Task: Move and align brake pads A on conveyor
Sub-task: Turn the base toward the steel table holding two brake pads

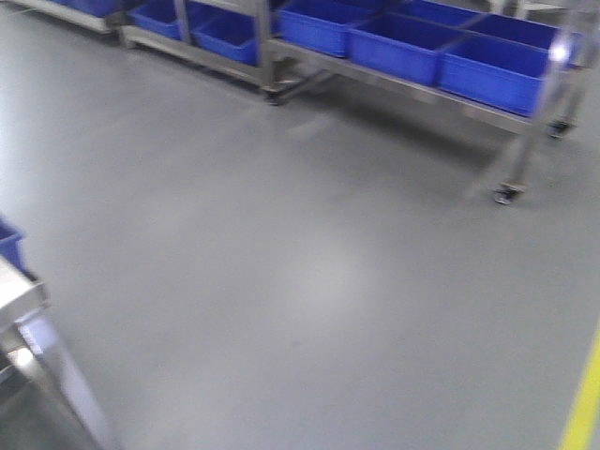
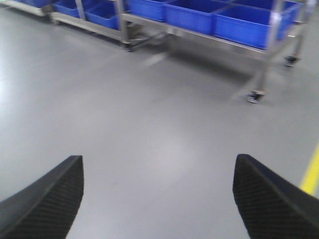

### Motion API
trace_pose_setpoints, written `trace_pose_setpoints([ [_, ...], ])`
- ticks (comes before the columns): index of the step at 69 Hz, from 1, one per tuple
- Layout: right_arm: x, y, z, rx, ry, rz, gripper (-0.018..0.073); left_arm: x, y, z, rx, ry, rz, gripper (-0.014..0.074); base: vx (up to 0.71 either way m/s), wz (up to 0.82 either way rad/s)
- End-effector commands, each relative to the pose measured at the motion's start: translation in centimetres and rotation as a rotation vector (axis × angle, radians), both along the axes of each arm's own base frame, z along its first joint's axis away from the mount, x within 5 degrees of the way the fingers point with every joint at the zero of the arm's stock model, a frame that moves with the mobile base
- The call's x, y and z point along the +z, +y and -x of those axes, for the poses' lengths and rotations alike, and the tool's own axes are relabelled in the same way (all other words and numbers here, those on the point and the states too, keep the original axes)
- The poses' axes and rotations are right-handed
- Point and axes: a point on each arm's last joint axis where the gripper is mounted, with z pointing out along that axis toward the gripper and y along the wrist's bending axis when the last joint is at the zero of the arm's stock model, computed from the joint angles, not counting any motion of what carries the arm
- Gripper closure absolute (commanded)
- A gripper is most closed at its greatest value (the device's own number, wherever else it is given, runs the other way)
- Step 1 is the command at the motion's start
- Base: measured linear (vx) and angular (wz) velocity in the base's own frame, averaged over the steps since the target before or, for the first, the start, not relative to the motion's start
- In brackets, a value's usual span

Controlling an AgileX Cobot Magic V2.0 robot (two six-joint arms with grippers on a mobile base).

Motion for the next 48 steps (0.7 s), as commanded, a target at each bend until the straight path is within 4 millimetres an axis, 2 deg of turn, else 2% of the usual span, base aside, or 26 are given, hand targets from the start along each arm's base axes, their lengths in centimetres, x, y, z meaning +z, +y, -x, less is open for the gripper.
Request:
trace_pose_setpoints([
  [1,1.37,-0.03,-0.19,0.000,-0.085,0.013,-0.0016,1.29,-0.06,-0.28,-0.008,-0.082,-0.002,0.0055,0.23,0.88],
  [48,1.37,-0.03,-0.19,0.000,-0.085,0.013,-0.0016,1.29,-0.06,-0.28,-0.008,-0.082,-0.002,0.0055,0.22,0.85],
])
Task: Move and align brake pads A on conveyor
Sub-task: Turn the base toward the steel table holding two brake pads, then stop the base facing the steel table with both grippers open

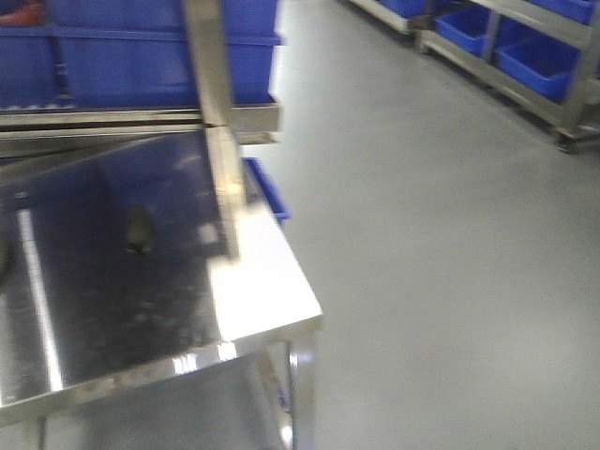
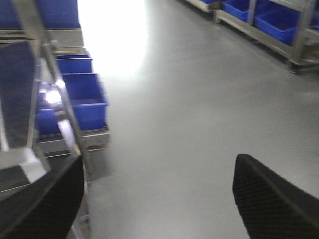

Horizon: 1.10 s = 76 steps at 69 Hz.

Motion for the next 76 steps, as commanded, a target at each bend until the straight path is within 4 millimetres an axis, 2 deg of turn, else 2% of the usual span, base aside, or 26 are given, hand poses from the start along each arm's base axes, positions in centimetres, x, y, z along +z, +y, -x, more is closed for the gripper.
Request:
trace_pose_setpoints([
  [1,1.37,-0.03,-0.19,0.000,-0.085,0.013,-0.0016,1.29,-0.06,-0.28,-0.008,-0.082,-0.002,0.0055,0.21,0.83],
  [36,1.38,-0.03,-0.20,0.000,-0.086,0.013,-0.0016,1.29,-0.06,-0.28,-0.008,-0.082,-0.002,0.0055,0.18,0.63],
  [76,1.38,-0.03,-0.20,0.000,-0.086,0.013,-0.0016,1.29,-0.06,-0.28,-0.008,-0.082,-0.002,0.0055,0.17,0.06],
])
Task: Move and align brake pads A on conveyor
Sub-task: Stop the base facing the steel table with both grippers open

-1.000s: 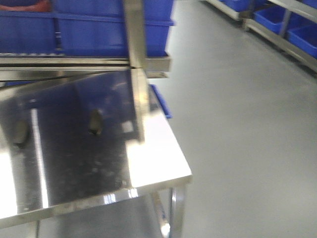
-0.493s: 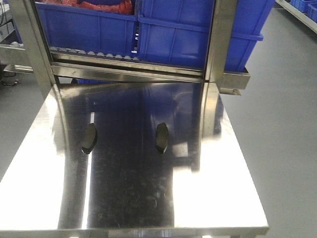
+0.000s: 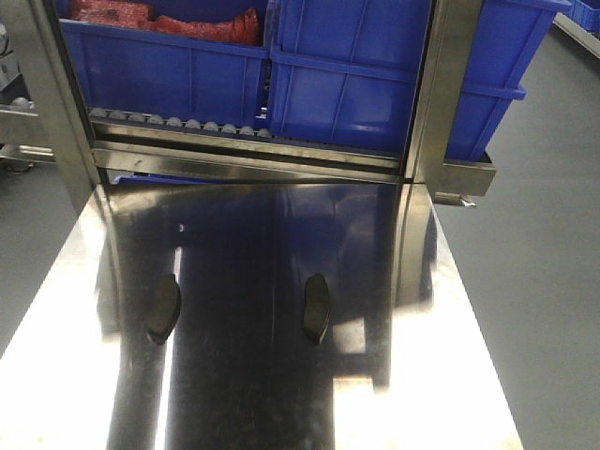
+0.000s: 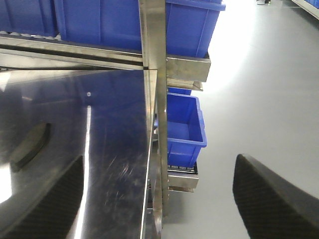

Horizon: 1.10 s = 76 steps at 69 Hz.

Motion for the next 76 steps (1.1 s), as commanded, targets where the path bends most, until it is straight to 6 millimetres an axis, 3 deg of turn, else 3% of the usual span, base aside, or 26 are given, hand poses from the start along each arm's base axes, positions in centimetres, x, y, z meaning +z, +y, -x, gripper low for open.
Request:
trace_pose_setpoints([
  [1,1.38,-0.03,-0.20,0.000,-0.086,0.013,-0.0016,1.30,-0.06,-0.28,-0.008,-0.083,-0.002,0.0055,0.19,-0.07],
  [76,1.39,-0.03,-0.20,0.000,-0.087,0.013,-0.0016,1.30,-0.06,-0.30,-0.008,-0.082,-0.002,0.0058,0.06,-0.02],
])
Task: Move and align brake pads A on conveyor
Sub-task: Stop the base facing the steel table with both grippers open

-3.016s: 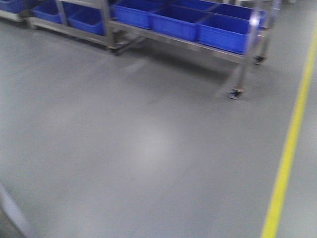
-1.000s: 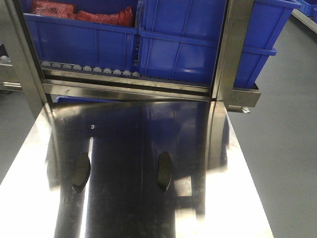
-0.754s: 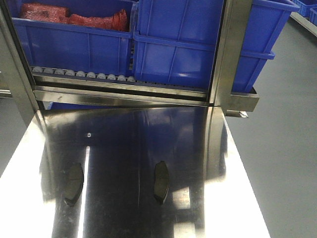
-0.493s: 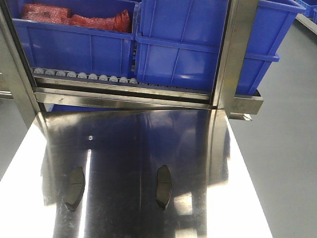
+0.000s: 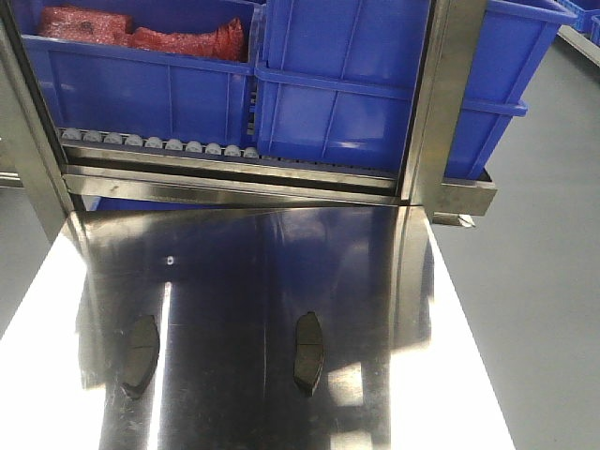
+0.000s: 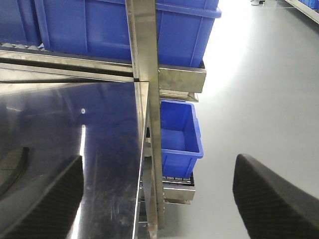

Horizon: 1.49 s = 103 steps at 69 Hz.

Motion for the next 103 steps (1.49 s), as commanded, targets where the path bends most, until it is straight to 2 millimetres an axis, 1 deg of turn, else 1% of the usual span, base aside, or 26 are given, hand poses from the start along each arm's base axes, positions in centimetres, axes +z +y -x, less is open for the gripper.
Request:
trace_pose_setpoints([
  [1,1.4,0.0,-0.2,0.000,-0.087,0.013,-0.0016,1.3,-0.1,-0.3,-0.008,-0.082,-0.002,0.0058,0.00,0.00],
  [44,1.4,0.0,-0.2,0.000,-0.087,0.013,-0.0016,1.3,-0.1,-0.3,-0.008,-0.083,-0.002,0.0058,0.00,0.00],
  [67,1.4,0.0,-0.2,0.000,-0.087,0.013,-0.0016,0.8,0.0,-0.1,0.003,-0.026,0.011,0.0058,0.00,0.00],
  [85,1.4,0.0,-0.2,0.000,-0.086,0.013,-0.0016,0.8,0.0,-0.2,0.003,-0.029,0.011,0.0058,0.00,0.00],
  [94,1.4,0.0,-0.2,0.000,-0.086,0.013,-0.0016,0.9,0.0,-0.9,0.001,-0.010,0.009,0.0058,0.00,0.00],
  [103,1.4,0.0,-0.2,0.000,-0.086,0.013,-0.0016,0.8,-0.1,-3.0,0.015,0.076,0.033,0.0058,0.00,0.00],
])
